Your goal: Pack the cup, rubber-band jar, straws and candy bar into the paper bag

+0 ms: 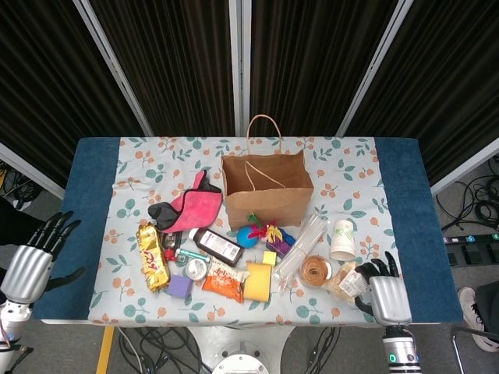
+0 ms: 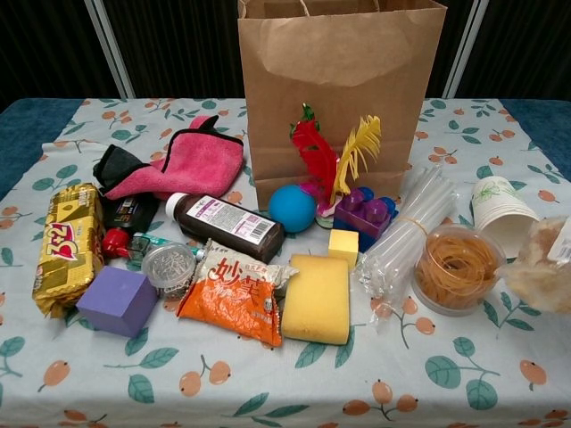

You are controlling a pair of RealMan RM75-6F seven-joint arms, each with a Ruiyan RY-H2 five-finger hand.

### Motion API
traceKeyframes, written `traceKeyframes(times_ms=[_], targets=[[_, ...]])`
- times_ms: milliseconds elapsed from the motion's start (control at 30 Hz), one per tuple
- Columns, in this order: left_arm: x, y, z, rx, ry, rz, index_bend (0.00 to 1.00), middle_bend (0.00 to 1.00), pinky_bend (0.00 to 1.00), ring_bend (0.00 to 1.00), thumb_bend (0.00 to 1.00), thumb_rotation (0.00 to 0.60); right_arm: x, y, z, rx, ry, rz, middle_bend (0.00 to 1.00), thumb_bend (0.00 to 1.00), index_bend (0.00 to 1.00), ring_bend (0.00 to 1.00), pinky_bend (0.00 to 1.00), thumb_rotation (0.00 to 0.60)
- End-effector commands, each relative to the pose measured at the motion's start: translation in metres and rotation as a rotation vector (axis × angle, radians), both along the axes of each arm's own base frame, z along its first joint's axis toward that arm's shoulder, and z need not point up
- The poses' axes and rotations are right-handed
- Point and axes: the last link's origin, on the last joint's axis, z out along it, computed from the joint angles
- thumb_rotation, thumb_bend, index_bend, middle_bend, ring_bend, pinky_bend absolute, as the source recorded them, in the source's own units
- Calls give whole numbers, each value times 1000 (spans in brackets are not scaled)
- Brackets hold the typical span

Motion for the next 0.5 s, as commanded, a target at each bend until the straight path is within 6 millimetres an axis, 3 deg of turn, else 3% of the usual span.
traceKeyframes(times_ms=[33, 133, 300, 500], targets=[[2, -1, 0, 0, 1, -5, 155, 164, 200, 84, 30, 600, 13, 1, 29, -85, -43, 49, 380, 217, 463, 205, 42, 600], [3, -1, 0, -2, 0, -8, 155, 165, 200, 84, 30, 600, 30, -9, 50, -160, -69, 102, 381, 216, 463, 205, 46, 600], [4, 0, 3, 1, 5, -9, 155, 165, 200, 84, 30, 600, 74, -43, 82, -272, -98, 222, 381, 216, 463, 206, 50, 600], [4, 5, 6, 3, 9, -5, 155, 164, 200, 84, 30, 600, 136, -93, 95, -339, -102, 336, 380, 216, 463, 205, 52, 600]])
